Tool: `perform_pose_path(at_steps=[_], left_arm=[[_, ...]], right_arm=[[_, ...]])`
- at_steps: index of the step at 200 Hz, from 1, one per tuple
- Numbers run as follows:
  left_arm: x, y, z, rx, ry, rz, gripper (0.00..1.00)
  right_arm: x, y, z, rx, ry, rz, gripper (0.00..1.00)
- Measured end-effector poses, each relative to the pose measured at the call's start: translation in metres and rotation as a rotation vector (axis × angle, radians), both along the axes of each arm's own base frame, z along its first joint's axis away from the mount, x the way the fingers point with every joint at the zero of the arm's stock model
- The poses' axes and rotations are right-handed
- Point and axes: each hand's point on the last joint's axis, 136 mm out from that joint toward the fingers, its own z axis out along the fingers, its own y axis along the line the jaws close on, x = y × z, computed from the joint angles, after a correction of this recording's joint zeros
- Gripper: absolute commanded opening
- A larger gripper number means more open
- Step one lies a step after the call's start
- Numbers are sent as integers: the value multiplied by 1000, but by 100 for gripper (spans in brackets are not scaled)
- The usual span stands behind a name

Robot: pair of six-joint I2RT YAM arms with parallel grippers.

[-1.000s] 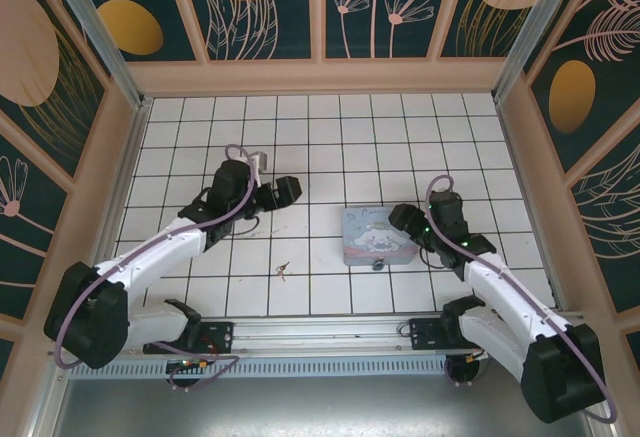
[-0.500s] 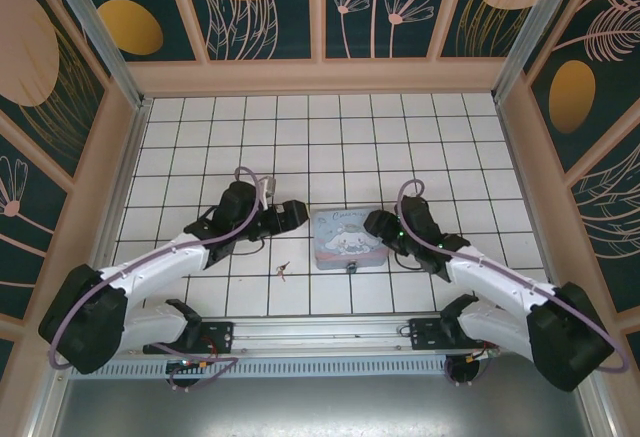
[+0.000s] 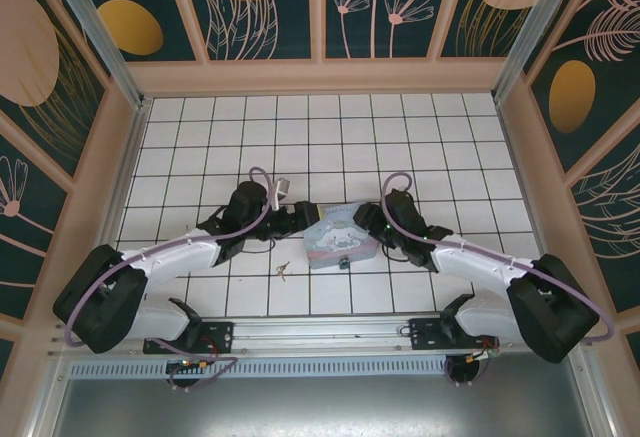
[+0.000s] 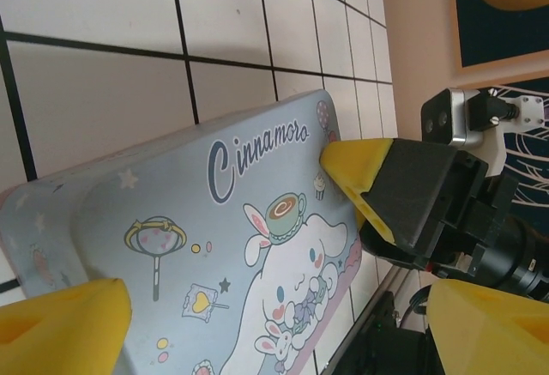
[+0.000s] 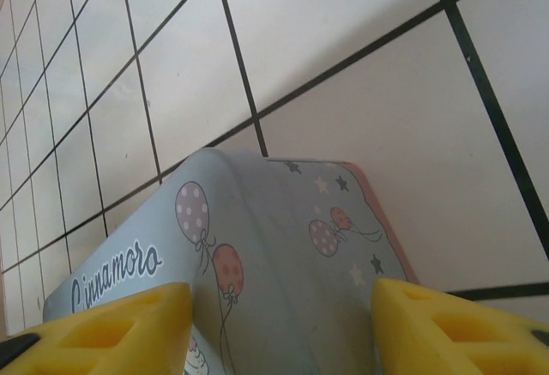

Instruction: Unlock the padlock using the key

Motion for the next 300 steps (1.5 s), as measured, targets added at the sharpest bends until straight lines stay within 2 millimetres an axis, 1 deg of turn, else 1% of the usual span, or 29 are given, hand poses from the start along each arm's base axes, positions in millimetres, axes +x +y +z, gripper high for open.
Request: perform_pose_path(at_steps=[48,88,123,135,155,168,175,196,207,226,236,255,285,300], left_arm=[[29,-4,5,25,-47,55,92],[57,-11,9,77,-106,77,92],[85,-3,9,111,-136,117,92],[90,-3,11,111,-142,120,92],[93,-7,10,113,-143,109,93],[94,-9,10,111,-145,102,92],[94,-9,11,111,-146,99,92],[95,-9,12,114,-147,96,93],[95,-9,12,119,-150,93,94],[99,-7,17,125,-160,94,95],[102,-6,23,125,-171,98,98],[107,-4,40,122,-207,102,99],[114,-1,81,110,-298,121,99],[115,4,98,107,-339,138,99]], right_arm=[[19,7,1,0,-23,-30,53],[40,17,1,5,-26,-62,56],[58,29,2,16,-30,-69,57],[63,35,2,29,-32,-62,57],[69,47,1,56,-23,-37,58],[71,50,2,68,-20,-34,61],[72,51,2,71,-18,-32,64],[71,51,0,73,-9,-28,80],[72,48,0,68,-7,-34,88],[72,38,-1,38,1,-51,98],[72,31,0,15,-2,-59,99],[74,19,9,-33,-20,-84,99],[81,-5,34,-106,-23,-180,99],[90,-24,44,-119,-23,-234,99]])
